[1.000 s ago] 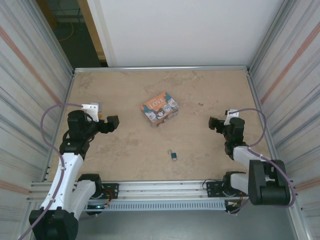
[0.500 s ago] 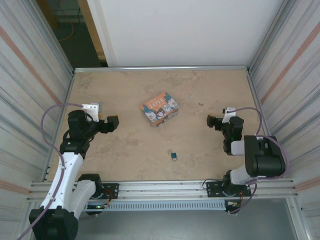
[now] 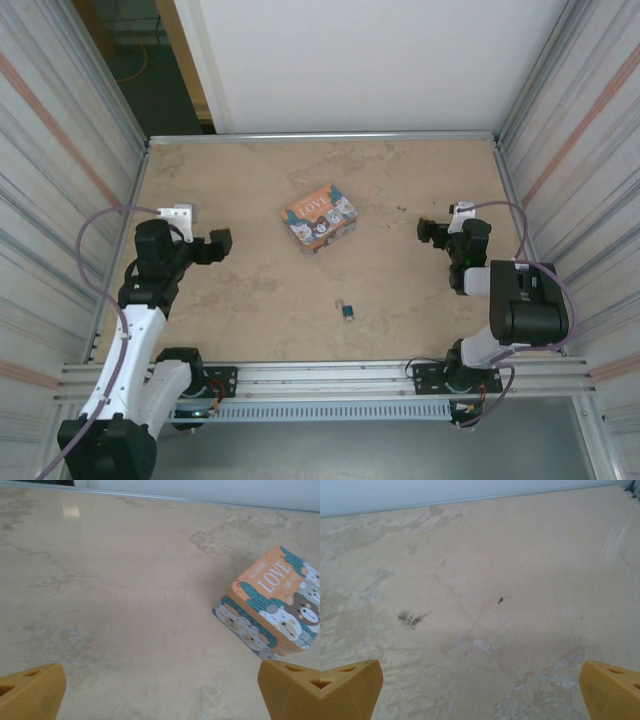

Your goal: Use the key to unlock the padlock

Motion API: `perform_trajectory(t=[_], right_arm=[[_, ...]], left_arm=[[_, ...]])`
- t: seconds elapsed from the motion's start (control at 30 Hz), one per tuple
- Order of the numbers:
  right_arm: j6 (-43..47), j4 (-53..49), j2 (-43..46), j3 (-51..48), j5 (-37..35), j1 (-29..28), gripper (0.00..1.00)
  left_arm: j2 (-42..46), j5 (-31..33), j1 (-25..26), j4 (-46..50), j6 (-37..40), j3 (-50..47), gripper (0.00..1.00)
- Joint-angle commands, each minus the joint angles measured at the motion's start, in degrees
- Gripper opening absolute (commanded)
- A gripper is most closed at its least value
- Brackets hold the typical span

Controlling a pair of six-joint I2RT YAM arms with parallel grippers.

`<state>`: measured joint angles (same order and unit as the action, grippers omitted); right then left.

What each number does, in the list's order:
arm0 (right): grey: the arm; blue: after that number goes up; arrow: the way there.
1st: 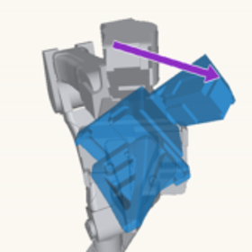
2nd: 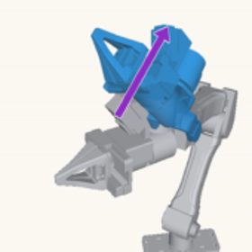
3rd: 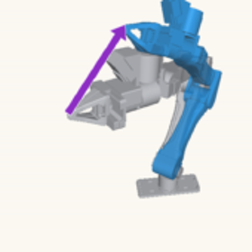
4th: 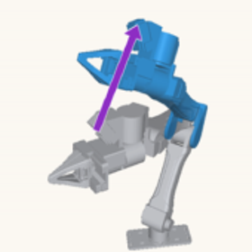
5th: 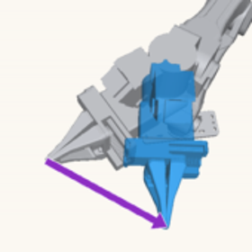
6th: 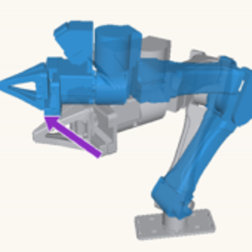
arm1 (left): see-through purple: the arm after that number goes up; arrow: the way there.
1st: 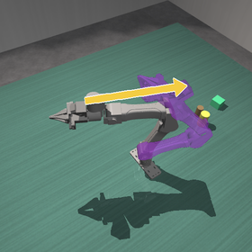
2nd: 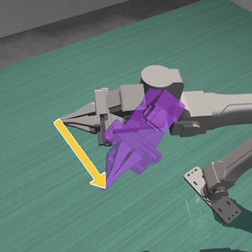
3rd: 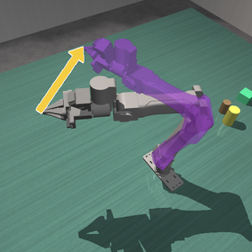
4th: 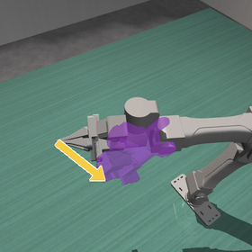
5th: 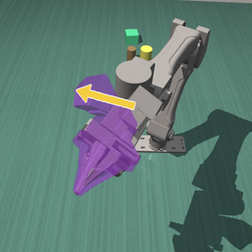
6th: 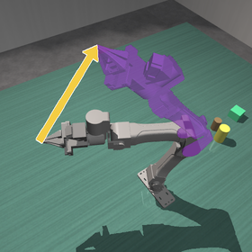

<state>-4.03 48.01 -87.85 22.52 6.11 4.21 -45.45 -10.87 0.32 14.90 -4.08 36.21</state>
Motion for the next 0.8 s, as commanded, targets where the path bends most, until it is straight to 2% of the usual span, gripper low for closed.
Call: perform_trajectory(t=[0.0, 0.17, 0.33, 0.43, 0.77], right_arm=[[-0.64, -1.50, -0.47, 0.42, -0.17, 0.18, 0.99], [-0.63, -1.51, -0.37, 0.47, -0.27, 0.05, 0.99], [-0.63, -1.51, -0.38, 0.43, -0.37, 0.10, 0.99], [-0.63, -1.50, -0.41, 0.43, -0.39, -0.07, 0.99], [-0.63, -1.54, -0.48, 0.42, -0.57, -0.11, 0.99]], left_arm=[[-0.90, 6.59, -0.34, -3.80, 0.30, 2.44, 0.99], [-7.01, 11.37, 0.15, -9.82, 0.07, 1.53, 0.99], [-12.95, 20.64, 2.80, -18.64, 0.65, -3.30, 0.99], [-16.53, 23.25, 4.16, -24.04, 2.25, -5.84, 0.99], [-27.65, 19.58, 4.52, -40.78, 5.50, -11.07, 0.99]])
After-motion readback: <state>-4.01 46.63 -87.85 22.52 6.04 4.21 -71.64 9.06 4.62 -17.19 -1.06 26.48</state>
